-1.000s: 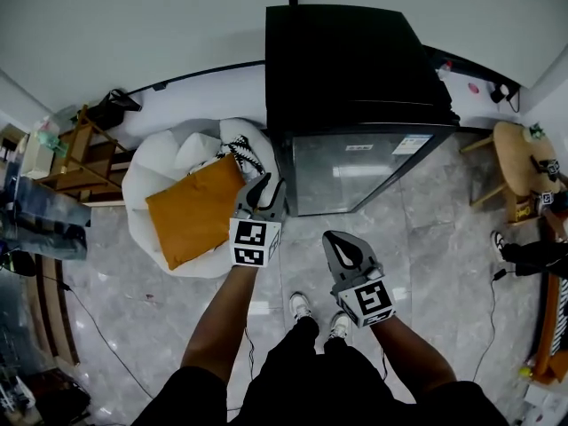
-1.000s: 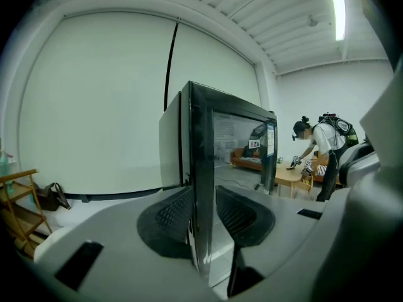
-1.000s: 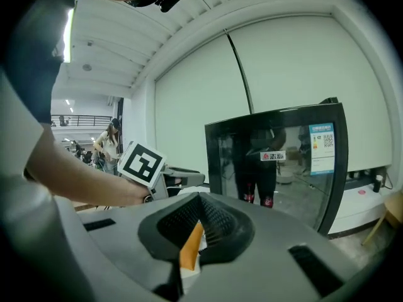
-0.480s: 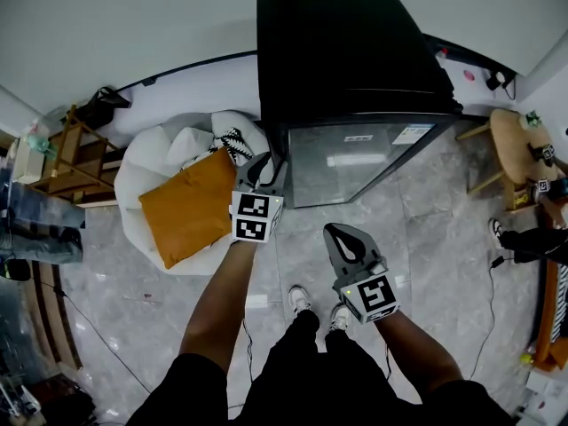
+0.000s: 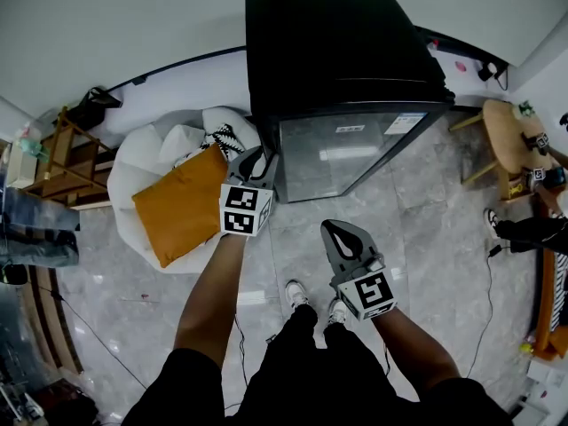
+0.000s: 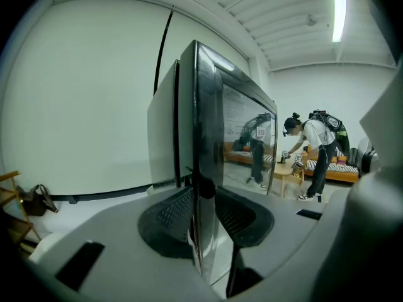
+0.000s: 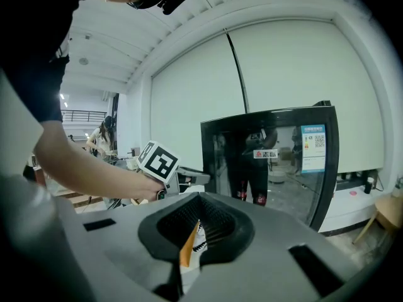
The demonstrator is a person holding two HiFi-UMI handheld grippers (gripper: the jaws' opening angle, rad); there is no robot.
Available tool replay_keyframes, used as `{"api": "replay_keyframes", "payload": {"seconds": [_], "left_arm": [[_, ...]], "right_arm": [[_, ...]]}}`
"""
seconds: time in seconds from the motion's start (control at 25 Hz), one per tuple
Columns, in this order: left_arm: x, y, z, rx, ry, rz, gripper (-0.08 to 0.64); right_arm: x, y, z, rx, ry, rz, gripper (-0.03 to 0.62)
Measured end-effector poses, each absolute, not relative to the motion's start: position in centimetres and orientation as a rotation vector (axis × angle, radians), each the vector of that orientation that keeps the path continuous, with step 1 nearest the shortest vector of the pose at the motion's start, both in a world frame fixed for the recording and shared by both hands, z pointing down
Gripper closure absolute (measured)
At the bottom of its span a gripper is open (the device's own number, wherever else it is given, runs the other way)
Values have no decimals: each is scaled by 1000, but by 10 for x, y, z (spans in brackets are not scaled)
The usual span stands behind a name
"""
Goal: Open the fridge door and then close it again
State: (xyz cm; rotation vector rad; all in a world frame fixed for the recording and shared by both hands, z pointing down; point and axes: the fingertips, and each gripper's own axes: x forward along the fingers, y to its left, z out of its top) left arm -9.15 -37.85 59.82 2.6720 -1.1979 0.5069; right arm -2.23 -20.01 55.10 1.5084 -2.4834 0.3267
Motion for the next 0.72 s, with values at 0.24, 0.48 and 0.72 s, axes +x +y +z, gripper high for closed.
{"api": "replay_keyframes", "payload": {"seconds": [0.24,0.48,0.72], "left_arm": [[-92,-375,598,2645,-1193,494,449],[-88,-335,597,2672,-1178,448,454],[-88,-310,598,2656,-1183,457,459]], "right_arm": [[-28,-189,555,1522,-2486,344,575],[-26,-185,554,1534,-2465,340,575],[-25,-176,541,1566,-2510,294,575]]}}
